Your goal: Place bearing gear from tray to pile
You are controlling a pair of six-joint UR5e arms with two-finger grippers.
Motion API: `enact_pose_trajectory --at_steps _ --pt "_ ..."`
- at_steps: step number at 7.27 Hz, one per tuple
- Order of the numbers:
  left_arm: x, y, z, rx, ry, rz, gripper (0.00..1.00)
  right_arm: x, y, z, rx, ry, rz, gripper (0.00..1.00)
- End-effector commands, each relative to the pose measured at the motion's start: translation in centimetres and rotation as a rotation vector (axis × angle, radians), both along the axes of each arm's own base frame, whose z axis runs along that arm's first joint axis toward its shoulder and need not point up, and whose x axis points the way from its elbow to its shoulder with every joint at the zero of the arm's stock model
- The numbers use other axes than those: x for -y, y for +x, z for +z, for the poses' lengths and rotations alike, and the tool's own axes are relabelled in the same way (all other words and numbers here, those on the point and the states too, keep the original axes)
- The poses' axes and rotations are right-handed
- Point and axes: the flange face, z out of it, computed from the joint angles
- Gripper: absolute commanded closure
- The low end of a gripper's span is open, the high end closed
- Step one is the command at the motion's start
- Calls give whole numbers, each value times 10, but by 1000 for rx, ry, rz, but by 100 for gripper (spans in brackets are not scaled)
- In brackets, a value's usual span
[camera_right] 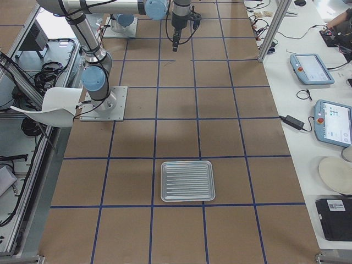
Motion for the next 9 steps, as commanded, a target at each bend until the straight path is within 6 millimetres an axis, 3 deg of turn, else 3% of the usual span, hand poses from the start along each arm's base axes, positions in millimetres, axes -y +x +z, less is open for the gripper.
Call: enact_pose_trajectory --at_steps 1,2,3,4,6,8,9 --pt "-3 19 -3 -2 -2 -36 100 4 -3 -3 0 2 -5 0" --pt "-5 19 -5 -4 4 -36 100 5 -9 -3 -6 -1 -17 0" --pt "-7 17 -8 -7 11 -36 59 5 -13 0 2 -4 -33 0" --pt "-7 17 -8 -8 12 -34 1 4 -13 1 -7 -6 -34 0" --pt "-6 14 1 -2 5 -39 0 3 -12 9 -4 -21 -42 0" --pt "-2 -3 26 2 -13 -54 0 2 -13 7 -8 -15 -39 0" --pt "11 -52 51 6 1 -68 0 2 -13 7 -9 -15 -32 0"
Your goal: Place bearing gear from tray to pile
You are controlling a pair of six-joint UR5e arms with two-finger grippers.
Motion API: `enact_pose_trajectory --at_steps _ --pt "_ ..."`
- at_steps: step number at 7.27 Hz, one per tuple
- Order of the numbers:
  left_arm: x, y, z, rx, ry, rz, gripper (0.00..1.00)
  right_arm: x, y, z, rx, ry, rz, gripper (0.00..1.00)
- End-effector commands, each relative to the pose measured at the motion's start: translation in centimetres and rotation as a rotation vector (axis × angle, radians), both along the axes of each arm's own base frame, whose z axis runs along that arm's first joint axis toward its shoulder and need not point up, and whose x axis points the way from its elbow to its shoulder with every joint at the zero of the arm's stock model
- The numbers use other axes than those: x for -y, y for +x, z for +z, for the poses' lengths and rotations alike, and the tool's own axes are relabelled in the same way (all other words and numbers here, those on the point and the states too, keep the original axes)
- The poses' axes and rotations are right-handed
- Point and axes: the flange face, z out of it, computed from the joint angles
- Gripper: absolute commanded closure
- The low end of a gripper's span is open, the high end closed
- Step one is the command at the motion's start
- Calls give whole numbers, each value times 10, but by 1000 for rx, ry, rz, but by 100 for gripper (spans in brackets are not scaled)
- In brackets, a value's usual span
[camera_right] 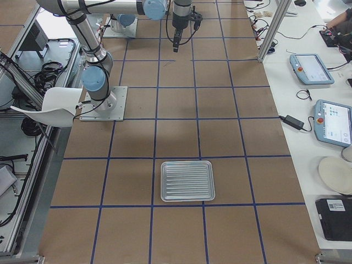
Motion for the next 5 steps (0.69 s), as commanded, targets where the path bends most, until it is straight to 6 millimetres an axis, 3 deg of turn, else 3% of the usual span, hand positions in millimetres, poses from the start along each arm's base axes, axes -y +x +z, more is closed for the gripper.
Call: enact_pose_trajectory --at_steps 1,2,4,5 --pt "14 -82 63 1 31 63 0 -1 -1 0 0 1 9 0" --pt "14 -119 102 -9 62 152 0 0 -1 0 11 1 11 0" --pt "8 -244 189 -42 20 58 0 0 1 -1 23 1 108 0" --pt "3 -289 225 -90 -41 -14 0 0 1 -1 17 0 112 0"
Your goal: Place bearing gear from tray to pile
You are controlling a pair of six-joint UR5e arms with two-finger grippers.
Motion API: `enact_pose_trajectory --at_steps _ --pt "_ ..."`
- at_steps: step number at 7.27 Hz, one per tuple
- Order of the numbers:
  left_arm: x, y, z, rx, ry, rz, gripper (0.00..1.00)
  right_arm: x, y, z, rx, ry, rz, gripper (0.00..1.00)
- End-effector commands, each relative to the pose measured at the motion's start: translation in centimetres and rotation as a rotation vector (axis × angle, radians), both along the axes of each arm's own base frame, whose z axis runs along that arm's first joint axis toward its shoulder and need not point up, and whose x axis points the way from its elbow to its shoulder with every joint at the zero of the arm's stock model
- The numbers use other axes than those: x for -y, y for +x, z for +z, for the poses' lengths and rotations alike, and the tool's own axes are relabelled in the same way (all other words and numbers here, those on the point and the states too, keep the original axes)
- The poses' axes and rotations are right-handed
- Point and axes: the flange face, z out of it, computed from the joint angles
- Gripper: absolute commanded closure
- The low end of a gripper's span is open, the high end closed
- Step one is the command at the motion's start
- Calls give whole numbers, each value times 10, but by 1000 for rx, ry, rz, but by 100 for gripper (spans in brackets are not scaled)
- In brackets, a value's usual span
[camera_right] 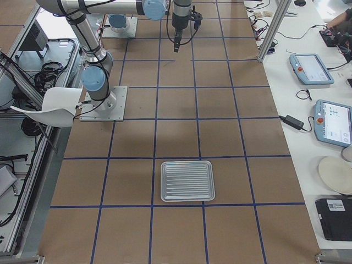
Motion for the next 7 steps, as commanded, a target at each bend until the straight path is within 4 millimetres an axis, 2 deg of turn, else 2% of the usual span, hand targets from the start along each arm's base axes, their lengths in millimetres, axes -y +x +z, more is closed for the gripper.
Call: enact_pose_trajectory --at_steps 1,4,7 --pt "-18 -92 68 -67 -90 -122 0 0 -1 -1 -10 1 23 0" --pt "-49 -113 88 -72 -102 -73 0 -1 -1 -1 -10 0 21 0" --pt "-62 -119 100 -88 -117 -26 0 0 -1 -1 -10 -2 23 0"
